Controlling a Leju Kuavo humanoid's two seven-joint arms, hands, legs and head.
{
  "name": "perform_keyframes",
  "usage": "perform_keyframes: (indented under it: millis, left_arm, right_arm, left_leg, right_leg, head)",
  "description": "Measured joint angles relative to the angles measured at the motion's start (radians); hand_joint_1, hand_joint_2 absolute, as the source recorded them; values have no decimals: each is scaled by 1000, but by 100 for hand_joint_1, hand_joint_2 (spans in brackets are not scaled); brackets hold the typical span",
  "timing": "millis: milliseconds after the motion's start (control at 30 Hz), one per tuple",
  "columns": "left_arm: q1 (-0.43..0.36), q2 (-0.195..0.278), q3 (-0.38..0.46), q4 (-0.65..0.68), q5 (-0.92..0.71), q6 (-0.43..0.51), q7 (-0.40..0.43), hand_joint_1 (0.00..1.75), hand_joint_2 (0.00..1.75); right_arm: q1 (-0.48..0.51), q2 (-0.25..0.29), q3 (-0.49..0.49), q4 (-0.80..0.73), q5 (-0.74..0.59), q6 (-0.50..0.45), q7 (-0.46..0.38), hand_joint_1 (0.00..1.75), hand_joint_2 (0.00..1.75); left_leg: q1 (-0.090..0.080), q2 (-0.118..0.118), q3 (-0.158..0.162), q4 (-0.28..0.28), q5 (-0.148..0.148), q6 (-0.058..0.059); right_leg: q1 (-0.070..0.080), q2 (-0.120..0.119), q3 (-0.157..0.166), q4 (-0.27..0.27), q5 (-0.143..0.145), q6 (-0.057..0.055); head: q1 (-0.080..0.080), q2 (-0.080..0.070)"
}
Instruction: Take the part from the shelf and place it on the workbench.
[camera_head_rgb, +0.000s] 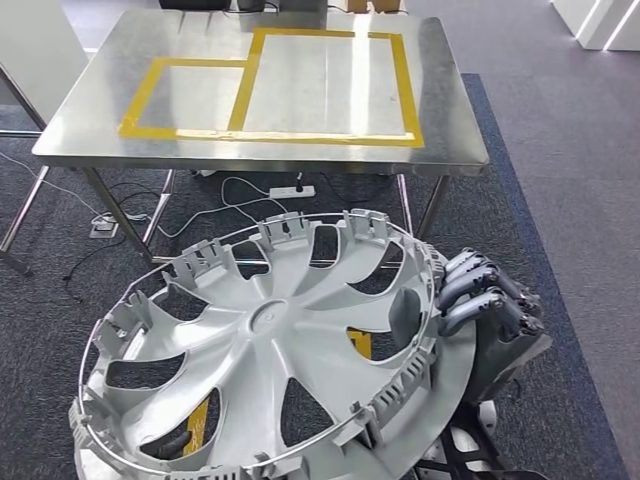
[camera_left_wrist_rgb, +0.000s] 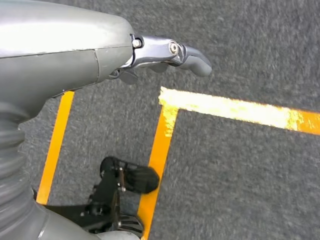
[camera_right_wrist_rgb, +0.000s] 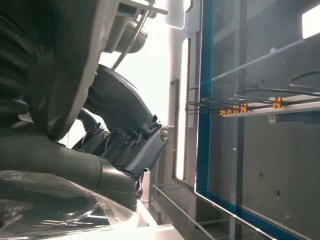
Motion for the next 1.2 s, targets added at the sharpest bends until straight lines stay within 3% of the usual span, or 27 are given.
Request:
perform_keyframes:
  millis: [33, 67, 100, 167, 233, 267, 400, 467, 533, 567, 600, 633, 700, 733, 800, 867, 933, 1033, 1067, 1100, 1133, 1200]
  left_arm:
    - [0, -1, 0, 0, 0, 0, 0, 0, 175]
    - [1, -1, 0, 0, 0, 0, 0, 0, 175]
    - [2, -2, 1, 0, 0, 0, 0, 0, 175]
    - [2, -3, 2, 0, 0, 0, 0, 0, 175]
    - [2, -4, 3, 0, 0, -1, 0, 0, 175]
    - [1, -4, 4, 0, 0, -1, 0, 0, 175]
    - [-1, -5, 10, 0, 0, -2, -1, 0, 175]
    - [-2, -5, 12, -1, 0, -2, -2, 0, 175]
    - [2, -5, 15, 0, 0, -2, -2, 0, 175]
    - [6, -5, 16, 0, 0, -2, -2, 0, 175]
    - [8, -4, 17, 0, 0, -2, -2, 0, 175]
    - [10, -3, 17, 0, 0, -2, -2, 0, 175]
    - [9, 0, 18, 0, 0, -2, -2, 0, 175]
    - [8, 0, 18, 0, 0, -2, -2, 0, 175]
    - [5, 0, 18, 0, 0, -2, -2, 0, 175]
    - [5, 0, 18, 0, 0, -1, -2, 0, 175]
    - [5, 0, 19, -1, 0, -1, -2, 0, 175]
    - [4, 0, 19, -1, 0, -1, -2, 0, 175]
    - [5, -1, 19, 0, 0, -2, -2, 0, 175]
    - [7, -1, 19, 0, 0, -2, -2, 0, 175]
    - [8, -1, 20, 0, 0, -2, -2, 0, 175]
    - [8, -1, 20, 0, 0, -2, -2, 0, 175]
  right_arm:
    - [1, -1, 0, 0, -3, 0, 0, 175, 175]
    - [1, -3, 0, 0, -7, 0, 0, 175, 175]
    - [1, -5, 0, 1, -9, 0, 0, 175, 175]
    - [1, -7, 0, 1, -11, 0, 0, 175, 175]
    - [0, -8, 0, 2, -12, 0, 0, 175, 175]
    - [0, -9, 0, 2, -13, 0, 0, 175, 175]
    - [1, -12, 1, 3, -12, 0, 1, 175, 175]
    - [1, -12, 0, 4, -8, 0, 1, 175, 175]
    - [1, -12, 0, 7, -1, 0, 1, 175, 175]
    - [1, -12, 0, 9, 3, 0, 1, 175, 175]
    - [1, -12, 0, 11, 7, 0, 1, 175, 175]
    - [2, -12, 0, 13, 10, 0, 1, 175, 175]
    - [2, -12, 0, 16, 13, 0, 1, 175, 175]
    - [2, -12, 0, 16, 13, 0, 1, 175, 175]
    - [2, -12, 1, 17, 15, 0, 2, 175, 175]
    - [1, -12, 1, 18, 16, 0, 2, 175, 175]
    - [0, -12, 1, 18, 18, 0, 2, 175, 175]
    - [0, -12, 1, 20, 22, 0, 2, 175, 175]
    - [1, -12, 1, 21, 23, 0, 2, 175, 175]
    - [1, -13, 1, 21, 23, 0, 2, 175, 175]
    - [1, -13, 1, 22, 23, 0, 2, 175, 175]
    - [1, -14, 1, 22, 23, 0, 2, 175, 175]
  left_leg:
    - [0, 0, 2, 0, -3, 1]
    - [0, 0, 5, 1, -7, 2]
    - [1, 0, 10, 1, -11, 0]
    - [2, -1, 25, 2, -23, -5]
    - [-2, -1, 34, 5, -34, -15]
    - [-4, -1, 34, 6, -37, -20]
    - [-4, 4, 35, 18, -54, -37]
    - [-2, 3, -4, 105, -93, -43]
    - [-2, 2, -82, 240, -136, -45]
    - [-2, 2, -112, 283, -139, -45]
    - [-3, 2, -126, 289, -121, -43]
    - [-3, 3, -121, 257, -84, -39]
    - [-9, 15, -79, 137, -1, -26]
    - [-13, 23, -57, 83, 20, -19]
    - [-21, 32, -39, 36, 17, -11]
    - [-18, 19, -35, 22, 12, -7]
    - [-11, 4, -29, 14, 13, 0]
    - [-7, -18, -24, 11, 11, 7]
    - [-7, -26, -23, 11, 10, 7]
    - [-6, -36, -22, 12, 7, 7]
    - [-5, -46, -19, 12, 5, 5]
    - [-2, -70, -11, 13, -2, -2]
  right_leg:
    - [-1, -1, -39, 63, -17, 3]
    - [-2, -2, -64, 96, -15, 5]
    - [-2, -3, -71, 91, 7, 6]
    - [-3, -8, -31, -21, 90, 6]
    - [-1, -15, 25, -134, 134, 1]
    - [1, -16, 39, -161, 134, -4]
    - [0, -9, 56, -174, 115, -30]
    - [-2, -10, 70, -178, 108, -43]
    - [0, -9, 78, -178, 100, -51]
    - [1, -7, 83, -178, 96, -52]
    - [3, -5, 89, -178, 91, -52]
    - [4, -5, 97, -178, 86, -52]
    - [8, -8, 116, -178, 73, -48]
    - [11, -11, 122, -178, 66, -44]
    - [15, -21, 125, -178, 59, -35]
    - [15, -35, 125, -181, 52, -26]
    - [14, -33, 110, -148, 29, -15]
    - [6, -17, 11, 27, -38, -3]
    - [3, -15, -25, 78, -46, -1]
    - [1, -15, -48, 98, -36, 2]
    - [-1, -13, -52, 80, -6, 3]
    - [-8, 9, -11, -38, 78, 5]
  head:
    - [1, 0]
    - [1, 0]
    - [1, 0]
    - [1, 0]
    - [1, 0]
    - [0, 0]
    - [-5, 0]
    - [-8, 0]
    - [-11, 0]
    - [-11, 0]
    - [-11, 0]
    - [-12, 0]
    - [-12, 0]
    - [-12, 0]
    - [-11, 0]
    - [-11, 0]
    - [-10, 0]
    - [-8, 0]
    - [-8, 0]
    - [-8, 0]
    - [-8, 0]
    - [-8, 0]
